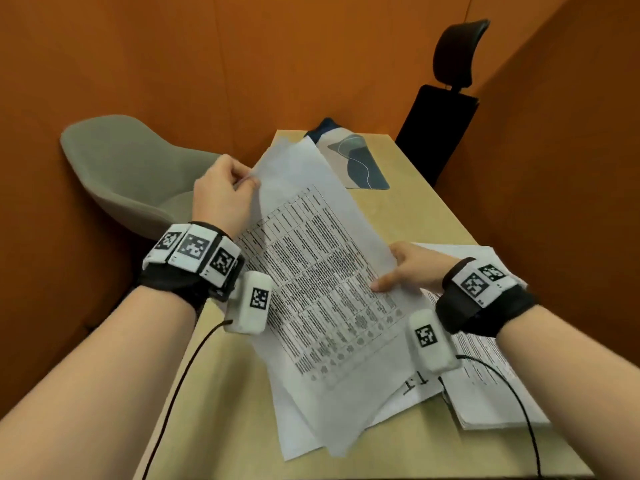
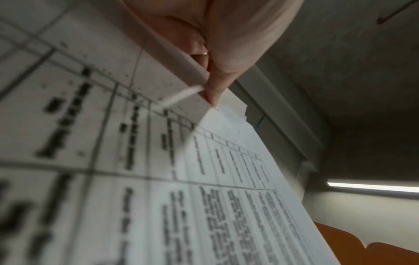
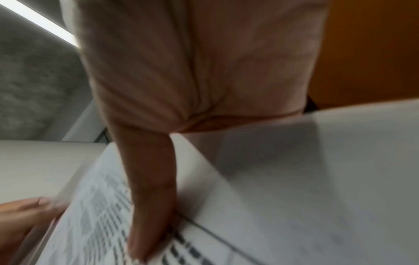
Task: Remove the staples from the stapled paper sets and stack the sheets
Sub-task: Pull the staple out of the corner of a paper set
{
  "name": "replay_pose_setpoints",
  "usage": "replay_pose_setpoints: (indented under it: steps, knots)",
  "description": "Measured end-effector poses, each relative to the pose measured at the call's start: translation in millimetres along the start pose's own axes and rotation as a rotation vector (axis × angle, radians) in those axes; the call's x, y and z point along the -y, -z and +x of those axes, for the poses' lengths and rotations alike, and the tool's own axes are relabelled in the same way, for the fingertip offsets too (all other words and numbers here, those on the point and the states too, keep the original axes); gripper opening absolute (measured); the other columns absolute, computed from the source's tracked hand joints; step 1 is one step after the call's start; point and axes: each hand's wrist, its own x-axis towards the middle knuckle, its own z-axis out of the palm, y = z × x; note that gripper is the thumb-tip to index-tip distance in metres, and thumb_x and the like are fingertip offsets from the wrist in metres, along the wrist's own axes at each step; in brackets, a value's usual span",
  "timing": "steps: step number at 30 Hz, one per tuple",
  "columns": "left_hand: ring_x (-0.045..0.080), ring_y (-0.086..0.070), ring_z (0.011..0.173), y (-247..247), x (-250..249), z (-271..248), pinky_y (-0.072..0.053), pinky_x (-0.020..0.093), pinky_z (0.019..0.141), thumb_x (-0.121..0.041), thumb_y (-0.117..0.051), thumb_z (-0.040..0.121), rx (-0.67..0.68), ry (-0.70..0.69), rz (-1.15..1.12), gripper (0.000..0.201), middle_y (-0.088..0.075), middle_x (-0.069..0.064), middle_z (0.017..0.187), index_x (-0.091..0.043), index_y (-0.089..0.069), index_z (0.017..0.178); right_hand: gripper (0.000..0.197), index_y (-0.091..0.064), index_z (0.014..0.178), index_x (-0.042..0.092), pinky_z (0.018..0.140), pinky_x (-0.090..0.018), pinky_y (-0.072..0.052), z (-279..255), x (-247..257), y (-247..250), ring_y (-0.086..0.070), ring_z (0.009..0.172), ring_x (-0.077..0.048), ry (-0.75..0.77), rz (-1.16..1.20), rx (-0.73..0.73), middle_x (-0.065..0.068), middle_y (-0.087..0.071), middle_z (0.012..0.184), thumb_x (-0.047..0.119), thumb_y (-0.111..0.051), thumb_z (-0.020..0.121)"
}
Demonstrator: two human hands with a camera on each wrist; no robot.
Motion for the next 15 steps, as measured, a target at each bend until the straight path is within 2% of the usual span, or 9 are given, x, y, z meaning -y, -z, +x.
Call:
replay_pose_setpoints:
  steps: [3, 6, 8, 9, 10, 11, 13, 15]
  knots:
    - [0.023, -0.054, 0.092, -3, 7, -10, -0.041, 0.032, 0.082, -0.015, -0.055, 0.089, 0.037, 0.086, -0.005, 0.002, -0.058, 0.002, 0.093, -0.013, -0.055, 0.089, 0.016, -0.065, 0.092, 0.01, 0.078, -0.034, -0.053, -27, 1, 26, -0.067, 0.083, -0.024, -0.017, -0.079, -0.018, -0.008, -0.072, 0.095, 0.013, -0.073, 0.078]
    - [0.031, -0.055, 0.106, -22, 23, -35, -0.04, 0.032, 0.086, -0.014, -0.054, 0.089, 0.169, 0.23, 0.013, 0.02, -0.062, 0.014, 0.111, -0.004, -0.06, 0.105, 0.023, -0.064, 0.098, 0.016, 0.08, -0.028, -0.049, -42, -11, 46, -0.064, 0.087, -0.016, -0.145, -0.338, -0.112, 0.004, -0.067, 0.093, 0.03, -0.071, 0.08]
    - [0.032, -0.055, 0.107, -39, 31, -57, -0.04, 0.032, 0.085, -0.014, -0.053, 0.089, 0.292, 0.321, 0.02, 0.029, -0.062, 0.016, 0.116, -0.003, -0.058, 0.115, 0.024, -0.062, 0.083, 0.014, 0.068, -0.025, -0.048, -42, -27, 52, -0.059, 0.074, -0.014, -0.272, -0.585, -0.168, 0.001, -0.063, 0.083, 0.038, -0.068, 0.082]
    - [0.032, -0.055, 0.104, -47, 36, -67, -0.04, 0.031, 0.083, -0.014, -0.053, 0.09, 0.346, 0.351, 0.016, 0.03, -0.062, 0.016, 0.114, -0.003, -0.058, 0.117, 0.031, -0.062, 0.081, 0.013, 0.063, -0.024, -0.047, -40, -36, 53, -0.059, 0.071, -0.015, -0.327, -0.681, -0.22, -0.001, -0.063, 0.081, 0.043, -0.063, 0.084]
    - [0.031, -0.056, 0.098, -53, 39, -75, -0.04, 0.03, 0.08, -0.013, -0.054, 0.09, 0.389, 0.377, 0.002, 0.028, -0.063, 0.016, 0.109, -0.003, -0.06, 0.115, 0.038, -0.064, 0.087, 0.01, 0.068, -0.027, -0.049, -38, -46, 52, -0.06, 0.076, -0.019, -0.361, -0.754, -0.27, -0.004, -0.064, 0.085, 0.048, -0.057, 0.086]
    - [0.028, -0.056, 0.091, -59, 42, -82, -0.039, 0.029, 0.076, -0.013, -0.055, 0.09, 0.425, 0.4, -0.019, 0.023, -0.064, 0.016, 0.102, -0.004, -0.063, 0.109, 0.044, -0.063, 0.099, 0.009, 0.077, -0.031, -0.05, -36, -54, 51, -0.061, 0.086, -0.023, -0.393, -0.791, -0.277, -0.007, -0.065, 0.094, 0.049, -0.051, 0.088]
    - [0.024, -0.055, 0.081, -66, 46, -91, -0.039, 0.027, 0.071, -0.014, -0.058, 0.089, 0.471, 0.437, -0.064, 0.015, -0.064, 0.015, 0.092, -0.005, -0.067, 0.096, 0.043, -0.054, 0.12, 0.007, 0.092, -0.034, -0.045, -31, -69, 45, -0.057, 0.104, -0.029, -0.41, -0.809, -0.242, -0.014, -0.062, 0.114, 0.04, -0.048, 0.093]
    - [0.024, -0.057, 0.08, -70, 49, -93, -0.041, 0.027, 0.071, -0.016, -0.061, 0.087, 0.5, 0.468, -0.102, 0.016, -0.064, 0.013, 0.089, -0.003, -0.067, 0.095, 0.035, -0.051, 0.123, 0.006, 0.088, -0.032, -0.043, -25, -78, 38, -0.057, 0.105, -0.031, -0.408, -0.816, -0.205, -0.017, -0.06, 0.116, 0.027, -0.05, 0.095]
